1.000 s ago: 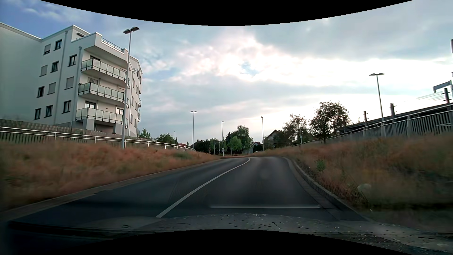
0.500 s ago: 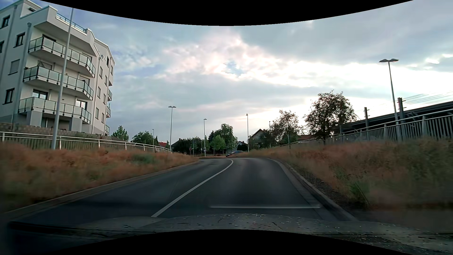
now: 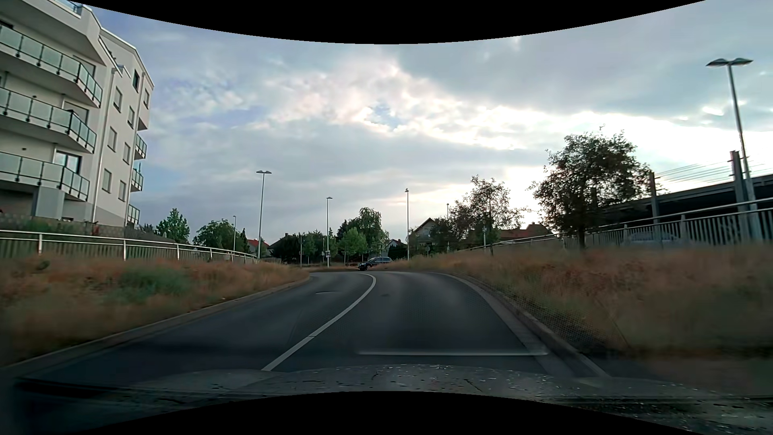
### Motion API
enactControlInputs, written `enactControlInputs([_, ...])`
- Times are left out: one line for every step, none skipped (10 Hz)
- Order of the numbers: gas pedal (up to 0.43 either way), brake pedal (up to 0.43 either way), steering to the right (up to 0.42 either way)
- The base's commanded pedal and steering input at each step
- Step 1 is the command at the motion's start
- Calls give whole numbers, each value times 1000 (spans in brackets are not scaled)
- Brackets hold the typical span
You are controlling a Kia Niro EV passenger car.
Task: Follow the waypoints while adhering to traffic rules and regulations
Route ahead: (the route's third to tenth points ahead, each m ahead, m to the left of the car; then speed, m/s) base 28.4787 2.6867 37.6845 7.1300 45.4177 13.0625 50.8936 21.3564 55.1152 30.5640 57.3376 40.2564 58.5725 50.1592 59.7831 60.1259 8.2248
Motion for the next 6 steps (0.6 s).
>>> enactControlInputs([197, 0, 26])
enactControlInputs([197, 0, 22])
enactControlInputs([197, 0, 19])
enactControlInputs([197, 0, 15])
enactControlInputs([197, 0, 10])
enactControlInputs([197, 0, 6])
